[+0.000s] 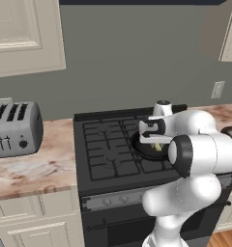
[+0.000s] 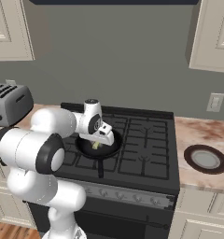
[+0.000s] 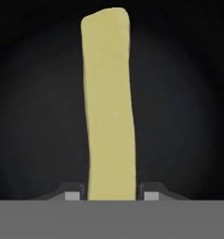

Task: Pick up the butter stick and place it in the pan. Then turn on the burner for the pan.

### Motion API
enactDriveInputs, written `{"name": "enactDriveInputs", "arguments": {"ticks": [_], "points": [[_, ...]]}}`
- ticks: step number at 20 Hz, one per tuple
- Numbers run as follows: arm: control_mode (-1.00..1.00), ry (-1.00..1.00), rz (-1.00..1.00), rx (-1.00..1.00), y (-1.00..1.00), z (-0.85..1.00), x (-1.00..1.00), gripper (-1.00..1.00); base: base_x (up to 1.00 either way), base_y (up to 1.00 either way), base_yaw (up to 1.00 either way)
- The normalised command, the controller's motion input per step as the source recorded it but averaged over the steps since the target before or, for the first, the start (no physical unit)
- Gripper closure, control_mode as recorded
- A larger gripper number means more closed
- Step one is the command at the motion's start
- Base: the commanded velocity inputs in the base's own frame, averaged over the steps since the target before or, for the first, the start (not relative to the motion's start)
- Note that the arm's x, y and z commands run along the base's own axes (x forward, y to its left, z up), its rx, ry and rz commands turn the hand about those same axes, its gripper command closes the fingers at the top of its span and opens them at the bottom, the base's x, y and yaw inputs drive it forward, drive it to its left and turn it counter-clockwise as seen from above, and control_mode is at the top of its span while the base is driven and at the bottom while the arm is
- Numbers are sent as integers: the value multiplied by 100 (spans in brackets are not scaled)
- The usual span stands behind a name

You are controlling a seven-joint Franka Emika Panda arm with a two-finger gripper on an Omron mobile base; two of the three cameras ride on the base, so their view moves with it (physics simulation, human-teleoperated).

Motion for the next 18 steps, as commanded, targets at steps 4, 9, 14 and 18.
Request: {"name": "enactDriveInputs", "arguments": {"ticks": [4, 9, 14, 18], "points": [[-100, 0, 0, 0, 0, 0, 0, -100, 0, 0, 0], [-100, 0, 0, 0, 0, 0, 0, -100, 0, 0, 0], [-100, -3, 0, 0, 0, 2, -1, -100, 0, 0, 0], [-100, -10, 0, 0, -11, 9, -9, -100, 0, 0, 0]]}}
